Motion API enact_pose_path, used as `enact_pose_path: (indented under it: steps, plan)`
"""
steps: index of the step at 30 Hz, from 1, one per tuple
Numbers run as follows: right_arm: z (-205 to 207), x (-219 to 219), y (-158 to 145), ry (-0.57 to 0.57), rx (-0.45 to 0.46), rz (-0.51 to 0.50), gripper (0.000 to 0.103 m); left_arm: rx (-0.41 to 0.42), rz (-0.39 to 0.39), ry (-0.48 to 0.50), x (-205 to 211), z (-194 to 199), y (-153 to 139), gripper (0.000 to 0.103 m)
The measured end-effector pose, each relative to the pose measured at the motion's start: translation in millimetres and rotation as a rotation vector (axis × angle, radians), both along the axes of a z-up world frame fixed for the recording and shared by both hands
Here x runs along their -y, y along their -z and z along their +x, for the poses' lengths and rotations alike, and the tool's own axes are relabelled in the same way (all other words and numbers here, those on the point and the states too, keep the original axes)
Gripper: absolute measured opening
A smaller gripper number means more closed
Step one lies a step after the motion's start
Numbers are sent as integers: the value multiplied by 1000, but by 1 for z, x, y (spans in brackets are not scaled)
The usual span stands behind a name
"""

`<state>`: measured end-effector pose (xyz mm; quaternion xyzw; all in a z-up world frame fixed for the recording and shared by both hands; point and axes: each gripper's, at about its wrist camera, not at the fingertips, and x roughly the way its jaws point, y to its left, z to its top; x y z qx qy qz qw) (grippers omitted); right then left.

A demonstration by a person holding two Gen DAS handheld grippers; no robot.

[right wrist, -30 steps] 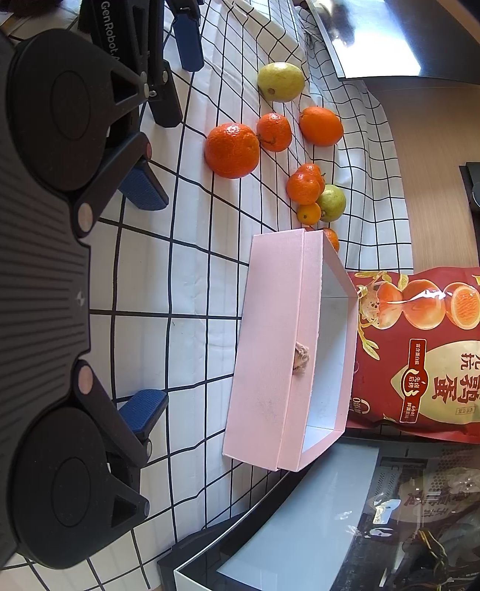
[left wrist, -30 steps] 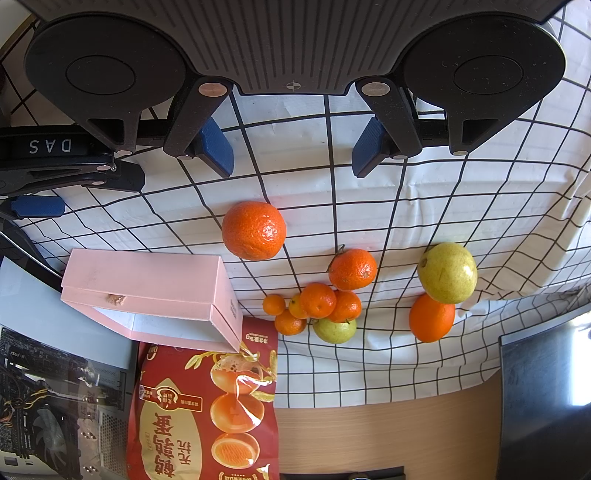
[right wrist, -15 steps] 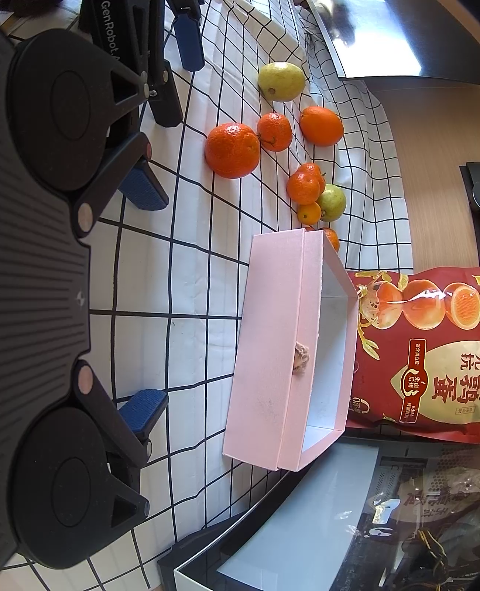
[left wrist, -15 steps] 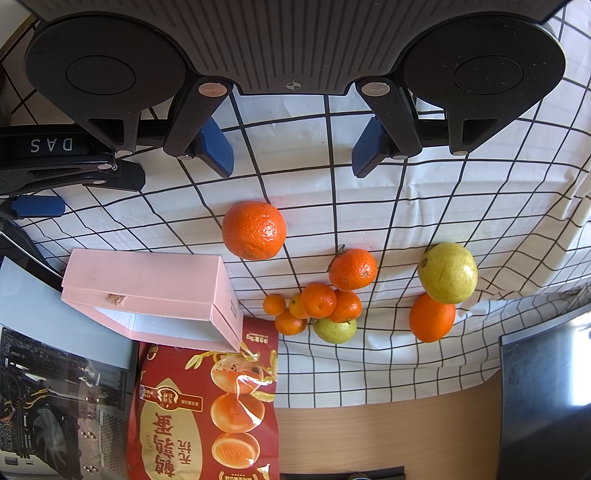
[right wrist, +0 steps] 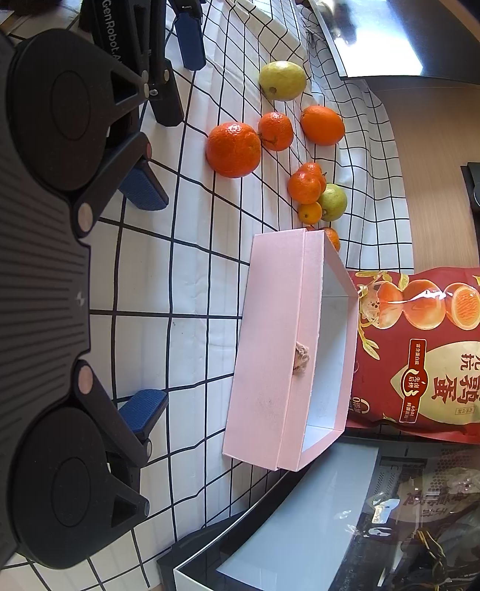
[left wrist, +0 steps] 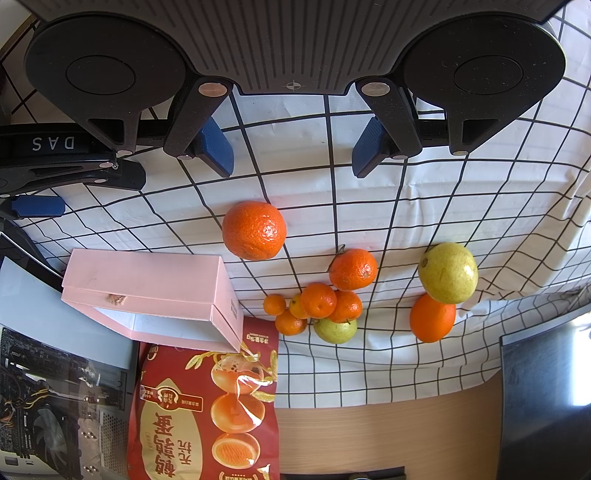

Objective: Organize fruits

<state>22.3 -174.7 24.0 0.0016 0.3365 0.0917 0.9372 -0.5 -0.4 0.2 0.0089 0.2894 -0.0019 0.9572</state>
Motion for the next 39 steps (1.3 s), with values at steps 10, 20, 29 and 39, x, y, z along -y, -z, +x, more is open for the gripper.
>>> enact_pose_path:
  steps: [10,20,29,39]
  plan:
    - [3,1,-1,-23,-26,-8,103,-42,3,6,1,3,-7,77]
    - [24,-2,-13,-98,-217,-40,103,-181,-224,25,-60,26,-33,68]
    - [23,-12,-10,9,-253,-51,103,-171,-250,-35,-142,56,-82,63]
    - [54,-17,-35,125,-148,-33,90,-199,-321,135,-154,66,-89,58]
